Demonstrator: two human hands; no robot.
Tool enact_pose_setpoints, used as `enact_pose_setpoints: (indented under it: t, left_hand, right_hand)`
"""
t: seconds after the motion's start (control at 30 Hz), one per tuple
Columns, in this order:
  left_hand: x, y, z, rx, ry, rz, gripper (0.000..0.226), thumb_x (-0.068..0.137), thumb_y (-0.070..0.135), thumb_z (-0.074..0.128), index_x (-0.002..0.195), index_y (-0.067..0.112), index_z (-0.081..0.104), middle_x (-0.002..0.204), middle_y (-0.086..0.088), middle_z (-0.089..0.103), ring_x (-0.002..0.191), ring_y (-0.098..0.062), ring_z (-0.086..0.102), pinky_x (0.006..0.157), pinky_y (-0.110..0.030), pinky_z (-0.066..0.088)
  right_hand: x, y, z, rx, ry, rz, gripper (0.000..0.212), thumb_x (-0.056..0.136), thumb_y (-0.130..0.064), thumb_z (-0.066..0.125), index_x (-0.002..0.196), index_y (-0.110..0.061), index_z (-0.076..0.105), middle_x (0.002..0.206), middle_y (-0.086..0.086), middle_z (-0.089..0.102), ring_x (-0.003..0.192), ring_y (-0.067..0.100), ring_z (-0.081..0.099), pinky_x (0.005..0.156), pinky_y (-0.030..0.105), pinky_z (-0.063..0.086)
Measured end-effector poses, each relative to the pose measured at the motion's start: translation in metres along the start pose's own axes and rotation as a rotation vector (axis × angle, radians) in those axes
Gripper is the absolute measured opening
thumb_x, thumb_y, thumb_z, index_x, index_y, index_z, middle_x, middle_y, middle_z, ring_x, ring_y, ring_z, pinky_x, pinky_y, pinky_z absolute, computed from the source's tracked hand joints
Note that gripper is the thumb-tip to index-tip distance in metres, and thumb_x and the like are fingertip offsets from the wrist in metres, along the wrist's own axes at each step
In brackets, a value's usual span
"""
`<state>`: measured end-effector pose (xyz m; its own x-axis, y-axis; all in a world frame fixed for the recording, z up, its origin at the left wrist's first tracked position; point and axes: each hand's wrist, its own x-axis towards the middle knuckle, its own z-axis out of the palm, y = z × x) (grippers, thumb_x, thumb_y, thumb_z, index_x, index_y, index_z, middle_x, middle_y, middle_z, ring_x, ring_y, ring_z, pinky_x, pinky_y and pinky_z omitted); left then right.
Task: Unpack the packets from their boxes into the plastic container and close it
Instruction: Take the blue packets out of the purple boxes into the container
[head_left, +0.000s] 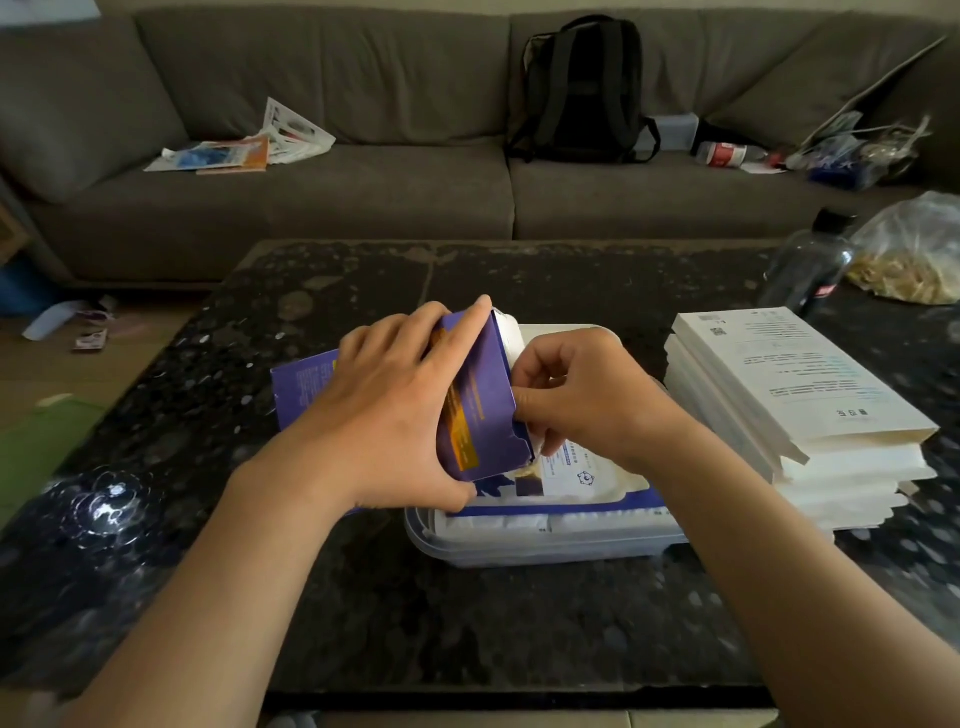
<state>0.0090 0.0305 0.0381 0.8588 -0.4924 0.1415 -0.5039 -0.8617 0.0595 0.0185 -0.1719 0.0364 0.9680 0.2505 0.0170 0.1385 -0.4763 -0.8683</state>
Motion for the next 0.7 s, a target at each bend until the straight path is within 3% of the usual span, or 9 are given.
enact_pose_setpoints:
  t: [0.17, 0.3, 0.43, 0.5, 0.57, 0.7]
  left_hand:
    - [0.0009, -0.0012, 0.0005, 0.005, -0.001, -0.015, 0.143, 0.055, 0.076, 0.076, 0.150, 0.038, -0.024, 0.157, 0.006, 0.005, 0.144, -0.021, 0.017, 0.119, -0.045, 0.022]
    - [0.0008, -0.0024, 0.0013, 0.019, -0.010, -0.023, 0.142, 0.054, 0.076, 0.074, 0.149, 0.040, -0.025, 0.157, 0.005, 0.006, 0.144, -0.022, 0.017, 0.118, -0.045, 0.022]
    - [-0.0010, 0.0001, 0.0017, 0.038, -0.006, -0.017, 0.136, 0.054, 0.075, 0.072, 0.150, 0.046, -0.020, 0.155, 0.002, 0.004, 0.143, -0.025, 0.016, 0.117, -0.048, 0.020]
    - [-0.0020, 0.0022, 0.0013, 0.039, -0.005, -0.006, 0.129, 0.057, 0.072, 0.074, 0.150, 0.052, -0.013, 0.152, 0.004, -0.001, 0.142, -0.025, 0.010, 0.118, -0.048, 0.016]
    - [-0.0030, 0.0024, 0.0009, 0.029, -0.011, -0.006, 0.122, 0.059, 0.070, 0.076, 0.150, 0.056, -0.004, 0.150, 0.007, -0.005, 0.140, -0.023, 0.006, 0.118, -0.047, 0.014]
    - [-0.0038, 0.0024, -0.0007, -0.018, 0.008, -0.003, 0.117, 0.058, 0.068, 0.078, 0.149, 0.058, 0.004, 0.148, 0.009, -0.004, 0.140, -0.023, 0.006, 0.118, -0.047, 0.015]
  right_hand:
    - [0.0015, -0.0015, 0.0023, 0.020, 0.008, 0.004, 0.009, 0.091, -0.014, 0.073, 0.091, -0.005, 0.073, 0.078, 0.010, 0.076, 0.071, 0.029, 0.073, 0.053, 0.025, 0.060]
    - [0.0019, -0.0037, 0.0001, 0.060, -0.068, 0.055, 0.008, 0.094, -0.012, 0.068, 0.095, -0.010, 0.076, 0.085, 0.011, 0.077, 0.079, 0.032, 0.073, 0.064, 0.034, 0.064]
    - [0.0009, -0.0056, -0.0007, 0.039, -0.148, 0.056, 0.026, 0.099, -0.006, 0.059, 0.087, -0.021, 0.075, 0.088, 0.008, 0.076, 0.075, 0.024, 0.071, 0.064, 0.026, 0.061]
    - [0.0018, -0.0037, 0.0016, 0.038, -0.116, 0.051, 0.028, 0.097, -0.001, 0.057, 0.083, -0.015, 0.075, 0.085, 0.010, 0.075, 0.062, 0.016, 0.064, 0.058, 0.020, 0.055]
    - [0.0031, -0.0019, 0.0032, 0.073, -0.095, 0.053, 0.020, 0.096, 0.000, 0.060, 0.087, -0.008, 0.077, 0.086, 0.015, 0.074, 0.063, 0.012, 0.060, 0.056, 0.020, 0.052]
    - [0.0077, 0.0034, 0.0039, 0.221, -0.061, 0.091, 0.011, 0.089, -0.003, 0.071, 0.078, -0.005, 0.069, 0.088, 0.024, 0.071, 0.074, 0.026, 0.062, 0.060, 0.029, 0.052]
